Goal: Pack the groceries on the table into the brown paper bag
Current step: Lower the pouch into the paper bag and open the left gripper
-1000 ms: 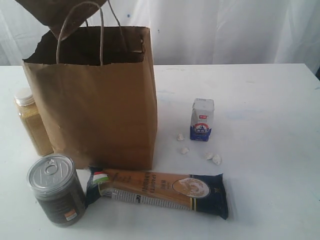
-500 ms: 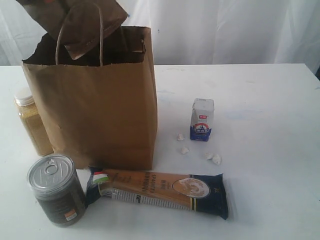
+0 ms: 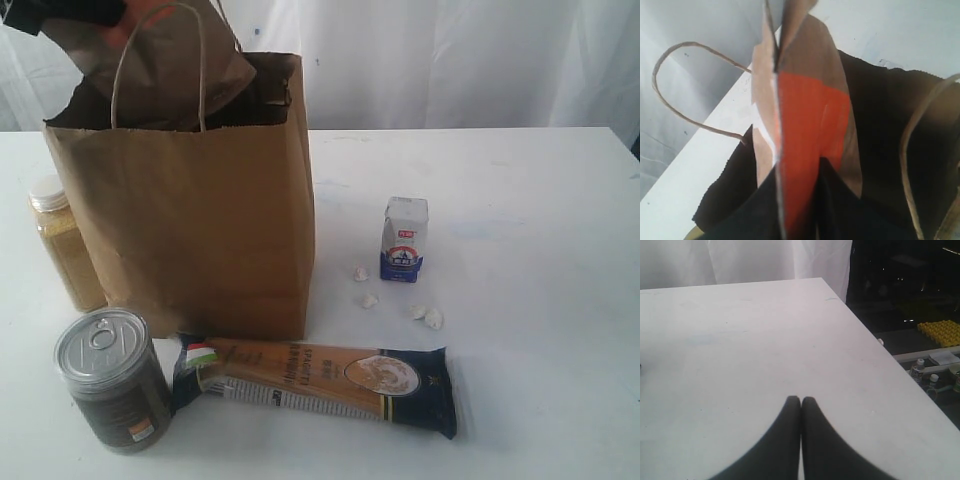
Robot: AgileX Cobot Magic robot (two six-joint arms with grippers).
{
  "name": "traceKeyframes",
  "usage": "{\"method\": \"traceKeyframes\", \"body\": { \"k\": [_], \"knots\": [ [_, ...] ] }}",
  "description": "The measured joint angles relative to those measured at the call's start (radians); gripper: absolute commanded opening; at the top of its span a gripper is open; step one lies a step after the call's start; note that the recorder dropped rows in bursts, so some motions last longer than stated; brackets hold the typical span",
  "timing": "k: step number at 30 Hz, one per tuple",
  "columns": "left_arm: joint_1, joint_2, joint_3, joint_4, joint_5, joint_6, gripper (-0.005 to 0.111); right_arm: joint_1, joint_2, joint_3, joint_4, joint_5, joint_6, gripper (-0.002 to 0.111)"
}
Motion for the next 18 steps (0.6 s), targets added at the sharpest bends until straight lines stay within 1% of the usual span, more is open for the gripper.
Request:
{"method": "traceKeyframes", "body": {
  "k": [18],
  "knots": [
    [0.0,0.07,0.0,0.0,0.011,-0.008,0.0,0.0,0.0,0.0,0.0,0.0,0.0,0.0]
  ]
}}
